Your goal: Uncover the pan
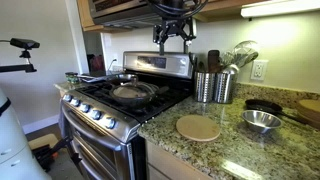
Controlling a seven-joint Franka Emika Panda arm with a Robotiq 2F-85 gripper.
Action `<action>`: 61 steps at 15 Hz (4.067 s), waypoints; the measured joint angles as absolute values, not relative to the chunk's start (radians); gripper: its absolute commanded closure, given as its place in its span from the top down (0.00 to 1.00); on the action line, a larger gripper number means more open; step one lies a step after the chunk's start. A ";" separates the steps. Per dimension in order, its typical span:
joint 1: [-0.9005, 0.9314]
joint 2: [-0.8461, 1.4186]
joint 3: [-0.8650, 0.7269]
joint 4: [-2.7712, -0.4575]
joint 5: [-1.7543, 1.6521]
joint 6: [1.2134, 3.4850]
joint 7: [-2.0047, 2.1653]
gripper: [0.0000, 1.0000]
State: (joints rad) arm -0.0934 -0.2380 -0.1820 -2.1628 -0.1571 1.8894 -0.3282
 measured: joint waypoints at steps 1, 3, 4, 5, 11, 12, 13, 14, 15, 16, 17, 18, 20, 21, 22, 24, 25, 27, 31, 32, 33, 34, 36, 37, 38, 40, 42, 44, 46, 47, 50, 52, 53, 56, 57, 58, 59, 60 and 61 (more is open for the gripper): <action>-0.093 -0.238 -0.182 -2.163 -0.157 1.889 -0.328 1.00; -0.093 -0.238 -0.182 -2.163 -0.157 1.889 -0.328 1.00; -0.093 -0.238 -0.182 -2.163 -0.157 1.889 -0.328 1.00; -0.093 -0.238 -0.182 -2.163 -0.157 1.889 -0.328 1.00; -0.090 -0.231 -0.164 -2.170 -0.156 1.924 -0.328 1.00; -0.087 -0.228 -0.155 -2.177 -0.156 1.943 -0.328 1.00; -0.081 -0.226 -0.142 -2.187 -0.156 1.965 -0.328 1.00; -0.074 -0.225 -0.127 -2.201 -0.156 1.986 -0.328 1.00; -0.066 -0.224 -0.112 -2.217 -0.155 2.007 -0.328 1.00; -0.055 -0.224 -0.098 -2.233 -0.151 2.029 -0.328 1.00; -0.044 -0.224 -0.085 -2.249 -0.144 2.055 -0.328 1.00; -0.033 -0.224 -0.074 -2.266 -0.137 2.089 -0.328 1.00; -0.012 -0.225 -0.052 -2.299 -0.117 2.166 -0.320 1.00; -0.002 -0.225 -0.043 -2.314 -0.101 2.199 -0.311 1.00; 0.008 -0.225 -0.034 -2.327 -0.083 2.226 -0.305 1.00; 0.026 -0.225 -0.019 -2.346 -0.059 2.262 -0.300 1.00; 0.029 -0.224 -0.014 -2.348 -0.058 2.263 -0.300 1.00; 0.027 -0.224 -0.014 -2.348 -0.058 2.263 -0.300 1.00; 0.027 -0.223 -0.015 -2.348 -0.052 2.263 -0.300 1.00; 0.028 -0.221 -0.013 -2.349 -0.046 2.265 -0.300 1.00; 0.032 -0.218 -0.008 -2.350 -0.036 2.275 -0.300 1.00; 0.039 -0.212 -0.004 -2.351 -0.022 2.290 -0.300 1.00; 0.055 -0.197 0.007 -2.351 0.002 2.329 -0.297 1.00; 0.062 -0.189 0.014 -2.351 0.013 2.348 -0.296 1.00; 0.068 -0.180 0.020 -2.351 0.021 2.363 -0.293 1.00; 0.079 -0.158 0.032 -2.350 0.037 2.388 -0.292 1.00; 0.085 -0.130 0.044 -2.346 0.057 2.394 -0.292 1.00; 0.096 -0.100 0.052 -2.339 0.085 2.394 -0.293 1.00; 0.106 -0.076 0.064 -2.334 0.118 2.403 -0.298 1.00; 0.109 -0.065 0.071 -2.332 0.136 2.405 -0.302 1.00; 0.118 -0.042 0.087 -2.326 0.174 2.405 -0.311 1.00; 0.119 -0.033 0.097 -2.325 0.186 2.404 -0.311 1.00; 0.119 -0.029 0.100 -2.325 0.188 2.400 -0.311 1.00; 0.119 -0.019 0.105 -2.325 0.188 2.379 -0.311 0.99; 0.119 -0.017 0.106 -2.325 0.188 2.370 -0.311 0.96; 0.119 -0.016 0.107 -2.325 0.188 2.362 -0.311 0.95; 0.119 -0.016 0.107 -2.325 0.188 2.350 -0.311 0.86; 0.119 -0.016 0.107 -2.325 0.188 2.335 -0.311 0.81; 0.119 -0.016 0.107 -2.324 0.188 2.325 -0.311 0.74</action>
